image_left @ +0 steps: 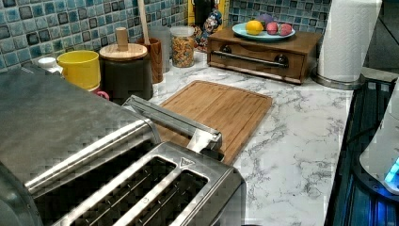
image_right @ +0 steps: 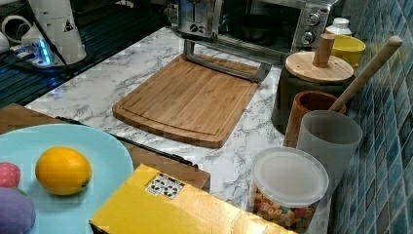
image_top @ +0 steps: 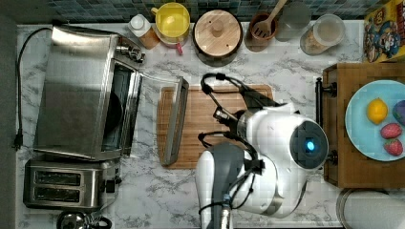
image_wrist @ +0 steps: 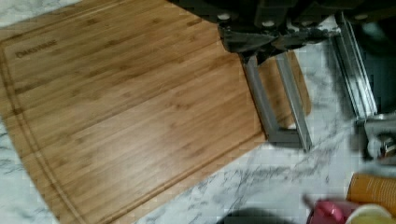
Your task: Close the oven.
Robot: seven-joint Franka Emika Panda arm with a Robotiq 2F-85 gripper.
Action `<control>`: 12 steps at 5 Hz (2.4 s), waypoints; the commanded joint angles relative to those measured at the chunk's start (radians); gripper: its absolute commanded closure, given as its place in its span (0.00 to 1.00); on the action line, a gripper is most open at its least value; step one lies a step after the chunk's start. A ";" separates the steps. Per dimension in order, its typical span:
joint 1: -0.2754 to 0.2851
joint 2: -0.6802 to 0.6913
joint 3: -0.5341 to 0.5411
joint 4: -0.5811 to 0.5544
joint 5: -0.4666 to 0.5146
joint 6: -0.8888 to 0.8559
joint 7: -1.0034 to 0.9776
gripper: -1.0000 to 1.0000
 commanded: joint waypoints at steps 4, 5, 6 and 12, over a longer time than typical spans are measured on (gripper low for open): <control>0.095 0.253 -0.059 -0.165 0.703 0.212 -0.908 1.00; 0.080 0.307 -0.032 -0.136 0.760 0.194 -0.962 1.00; 0.067 0.307 -0.005 -0.148 0.887 0.223 -1.084 1.00; 0.063 0.440 0.116 -0.043 1.135 0.122 -1.155 1.00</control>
